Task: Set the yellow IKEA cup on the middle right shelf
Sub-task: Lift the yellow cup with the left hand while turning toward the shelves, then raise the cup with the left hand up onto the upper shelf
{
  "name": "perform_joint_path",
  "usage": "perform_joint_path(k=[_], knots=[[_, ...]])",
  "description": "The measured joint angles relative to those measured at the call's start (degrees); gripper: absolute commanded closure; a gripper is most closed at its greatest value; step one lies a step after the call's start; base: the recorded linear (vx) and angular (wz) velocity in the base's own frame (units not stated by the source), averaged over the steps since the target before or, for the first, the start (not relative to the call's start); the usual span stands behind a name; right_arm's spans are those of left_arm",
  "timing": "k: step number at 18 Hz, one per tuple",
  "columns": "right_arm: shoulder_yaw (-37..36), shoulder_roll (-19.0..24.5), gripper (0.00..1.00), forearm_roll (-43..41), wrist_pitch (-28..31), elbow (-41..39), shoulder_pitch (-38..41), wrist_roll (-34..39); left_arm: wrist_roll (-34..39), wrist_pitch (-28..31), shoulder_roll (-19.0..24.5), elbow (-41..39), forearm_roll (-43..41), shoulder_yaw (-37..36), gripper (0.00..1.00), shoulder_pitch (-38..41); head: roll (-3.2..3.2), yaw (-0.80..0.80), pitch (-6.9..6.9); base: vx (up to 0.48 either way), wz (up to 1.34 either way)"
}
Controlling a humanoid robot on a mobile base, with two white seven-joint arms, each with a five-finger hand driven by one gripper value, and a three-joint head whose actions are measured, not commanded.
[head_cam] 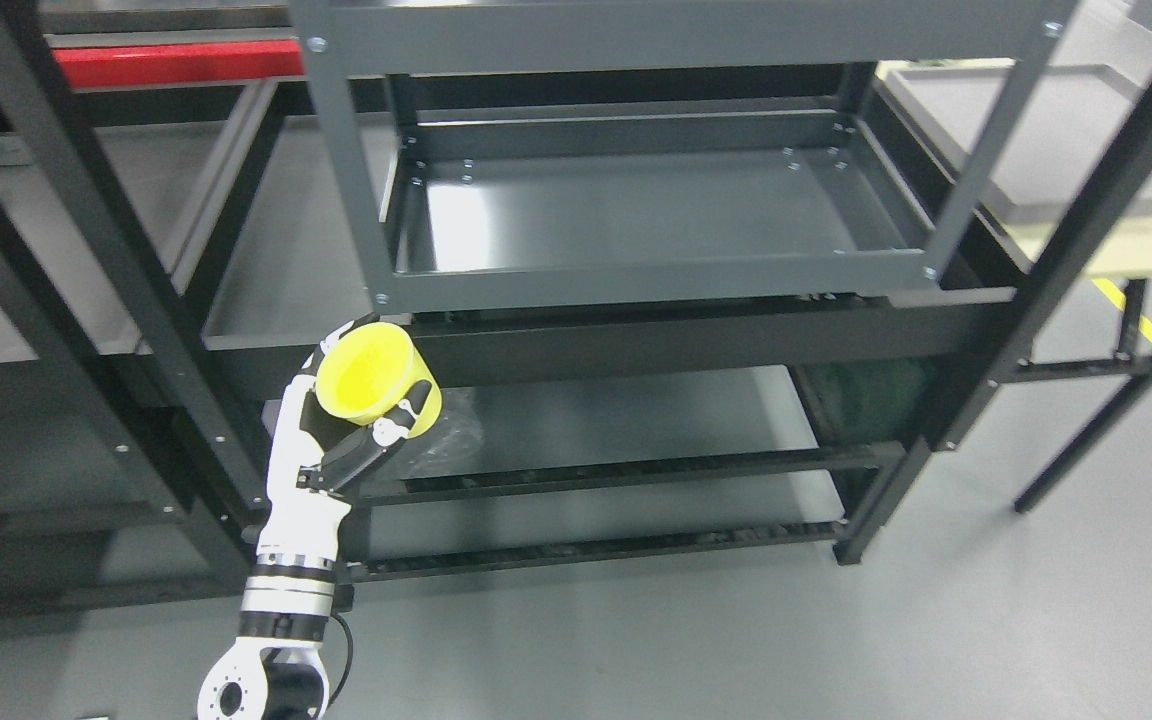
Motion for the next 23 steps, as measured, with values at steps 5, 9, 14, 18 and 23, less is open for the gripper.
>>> perform_joint_path(k=[5,9,14,18,23], knots=[[0.0,0.0,0.01,0.0,0.0,-0.01,-0.05,0.02,0.0,-1.6,0.0,-0.53,0.0,-3.87,0.99,-1.14,0.0,0.0,0.0,-0.016,-0.14],[0.0,0.0,0.01,0.0,0.0,-0.01,-0.07,0.03,-0.06,-2.25,0.0,-0.82,0.0,-7.31,0.99,-4.07,0.0,0.0,0.0,0.095,0.26],[0.0,0.0,0.01,0.0,0.0,-0.01,-0.05,0.29,-0.16,-2.41,0.0,-1.04,0.0,-13.57,0.99,-9.89,0.0,0.0,0.0,0.129,0.0],[0.0,0.0,0.01,0.0,0.0,-0.01,-0.03,0.16,-0.11,-3.11,0.0,-1.15,0.0,-18.39,0.99,-13.95,0.0,0.0,0.0,0.149,-0.21],[0.0,0.0,0.01,0.0,0.0,-0.01,-0.05,-0.01,0.11,-3.68,0.0,-1.28,0.04,-23.48,1.0,-21.37,0.0,0.0,0.0,0.177,0.13]])
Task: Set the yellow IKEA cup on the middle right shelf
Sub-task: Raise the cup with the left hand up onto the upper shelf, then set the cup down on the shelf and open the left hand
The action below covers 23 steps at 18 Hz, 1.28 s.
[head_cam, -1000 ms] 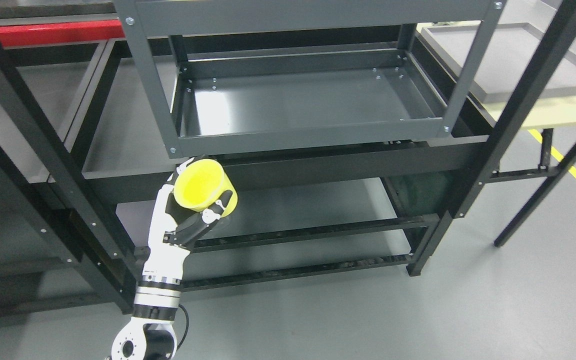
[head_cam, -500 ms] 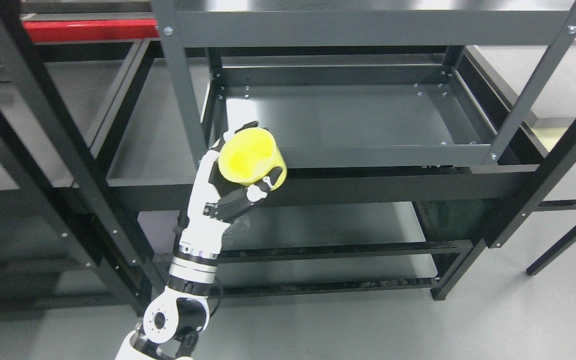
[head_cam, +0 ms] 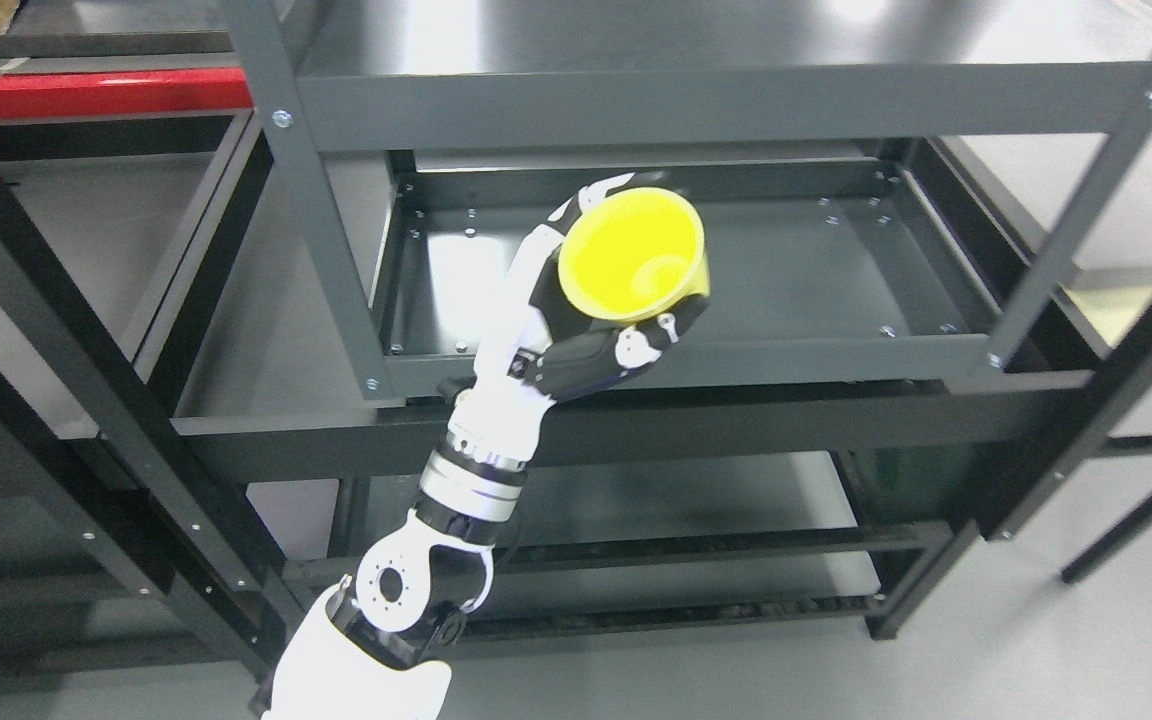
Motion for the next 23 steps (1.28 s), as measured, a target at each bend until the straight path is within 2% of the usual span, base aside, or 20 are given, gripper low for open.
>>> perform_joint_path(k=[6,9,18,21,23], knots=[[0.0,0.0,0.01,0.0,0.0,0.0,0.0,-0.01,0.46,1.66,0.0,-0.12,5.41,-4.08,1.0,-12.1,0.0,0.0,0.0,0.163,0.29],[0.0,0.0,0.01,0.0,0.0,0.0,0.01,-0.03,3.26,8.29,0.0,0.58,12.54,-5.71,1.0,-21.19,0.0,0.0,0.0,0.047,0.11],[0.0,0.0,0.01,0.0,0.0,0.01,0.02,-0.05,8.01,30.71,-0.01,9.65,29.49,-6.53,1.0,-38.72,0.0,0.0,0.0,0.008,0.01],[0.0,0.0,0.01,0.0,0.0,0.01,0.02,-0.05,8.4,34.18,-0.01,14.93,33.16,-6.49,0.99,-42.09,0.0,0.0,0.0,0.0,0.0],[0.0,0.0,0.01,0.0,0.0,0.01,0.02,-0.05,8.42,34.83,-0.01,18.14,34.35,-6.47,0.93,-43.44,0.0,0.0,0.0,0.0,0.0]])
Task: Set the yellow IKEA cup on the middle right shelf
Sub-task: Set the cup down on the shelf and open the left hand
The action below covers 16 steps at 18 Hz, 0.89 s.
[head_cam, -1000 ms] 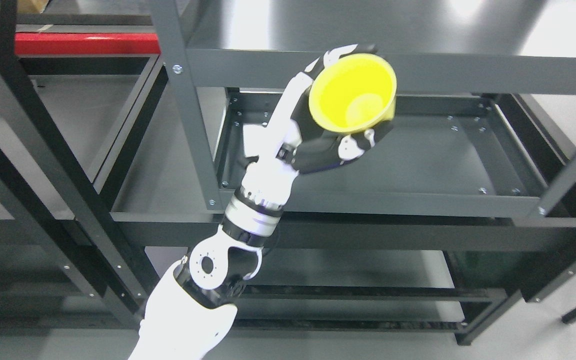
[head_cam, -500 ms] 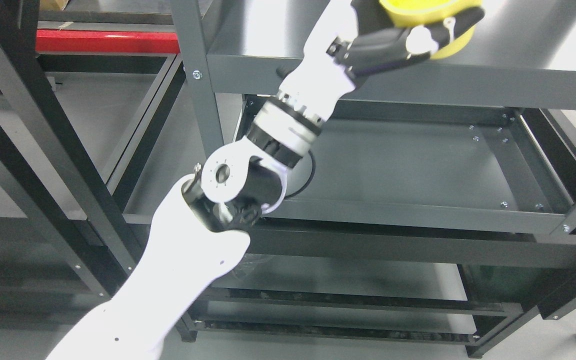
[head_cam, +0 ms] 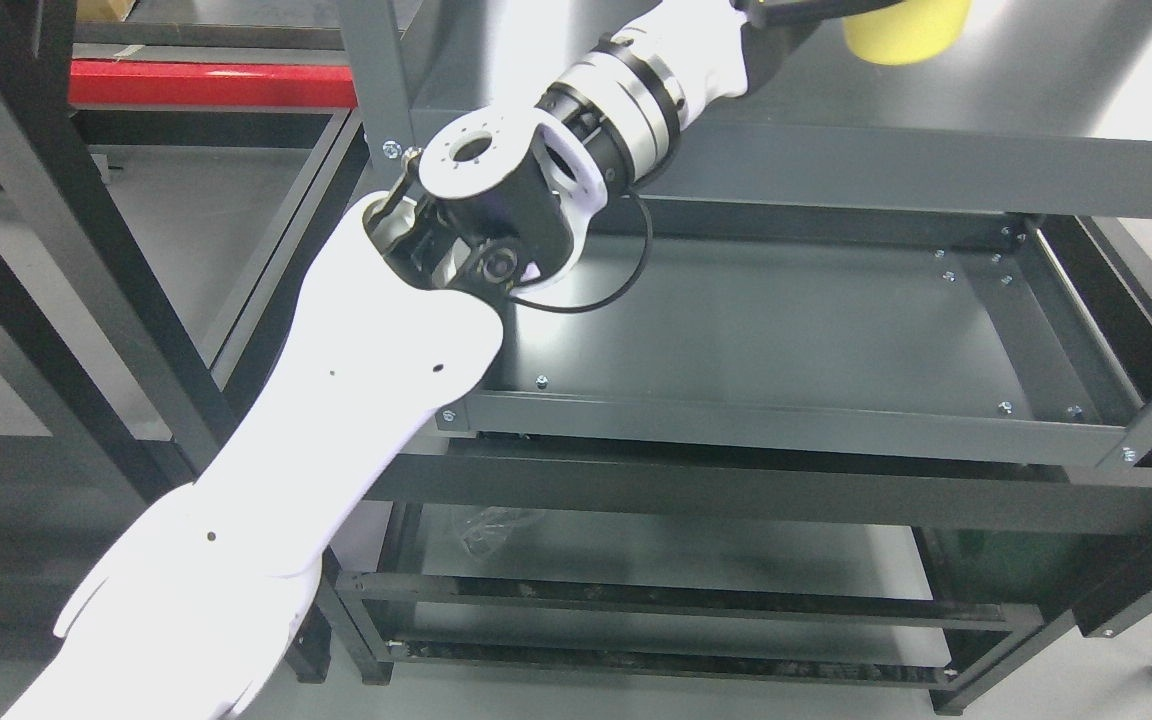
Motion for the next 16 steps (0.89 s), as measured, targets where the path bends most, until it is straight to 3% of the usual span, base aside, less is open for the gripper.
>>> perform_joint_path(k=[4,10,16], knots=[[0.0,0.0,0.01,0.0,0.0,0.0,0.0,0.0,0.02,0.74,0.0,5.8,0.42,-0.34,0.65,-1.83,0.0,0.0,0.0,0.0,0.0],[0.0,0.0,0.01,0.0,0.0,0.0,0.0,0.0,-0.83,1.47,0.0,11.09,-2.04,-1.75,0.3,-2.85,0.0,0.0,0.0,0.0,0.0],[0.0,0.0,0.01,0.0,0.0,0.0,0.0,0.0,-1.8,1.48,0.0,13.4,-4.48,-2.53,0.1,-3.18,0.0,0.0,0.0,0.0,0.0]])
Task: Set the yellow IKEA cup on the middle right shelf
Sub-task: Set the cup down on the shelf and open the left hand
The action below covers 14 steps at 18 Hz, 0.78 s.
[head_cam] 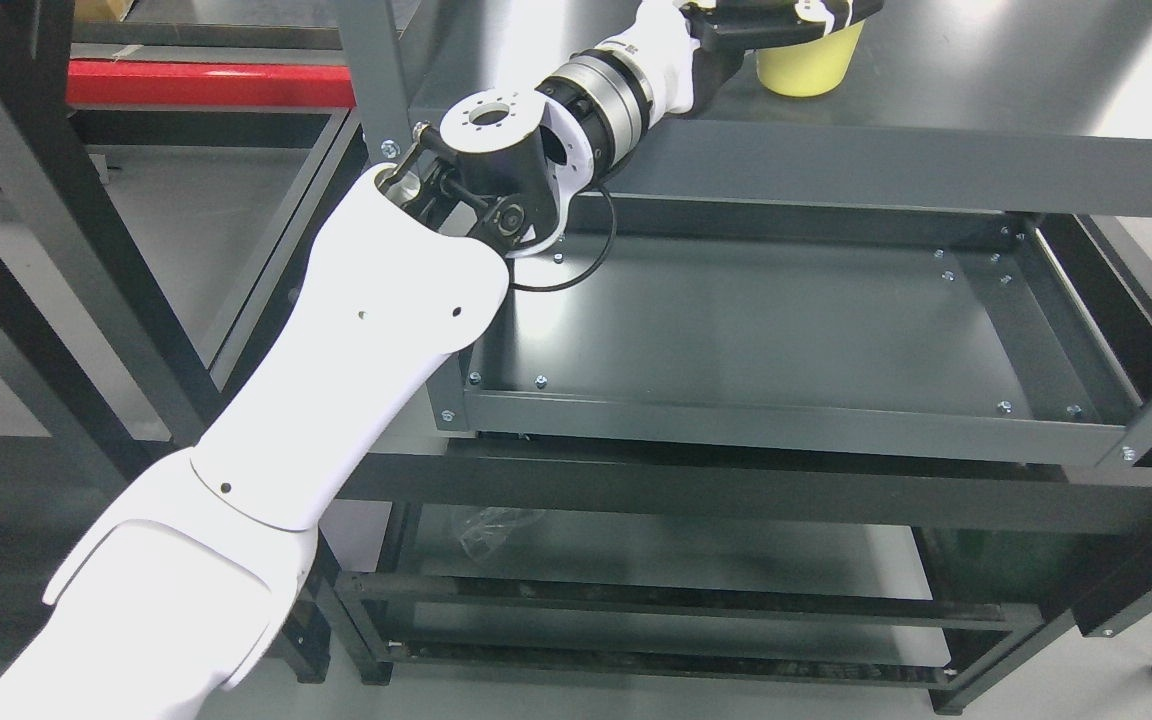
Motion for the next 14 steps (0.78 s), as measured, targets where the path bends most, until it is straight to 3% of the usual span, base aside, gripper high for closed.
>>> perform_joint_path(k=[3,7,14], knots=[[0.0,0.0,0.01,0.0,0.0,0.0,0.0,0.0,-0.12,0.07,0.0,0.36,-0.72,-0.29,0.02,-0.05,0.0,0.0,0.0,0.0,0.0],[0.0,0.0,0.01,0.0,0.0,0.0,0.0,0.0,-0.19,-0.25,0.0,-0.05,-1.77,-0.4,0.01,-0.05,0.0,0.0,0.0,0.0,0.0],[0.0,0.0,0.01,0.0,0.0,0.0,0.0,0.0,-0.21,-7.67,0.0,-2.38,-8.31,1.02,0.01,-0.09,0.0,0.0,0.0,0.0,0.0]])
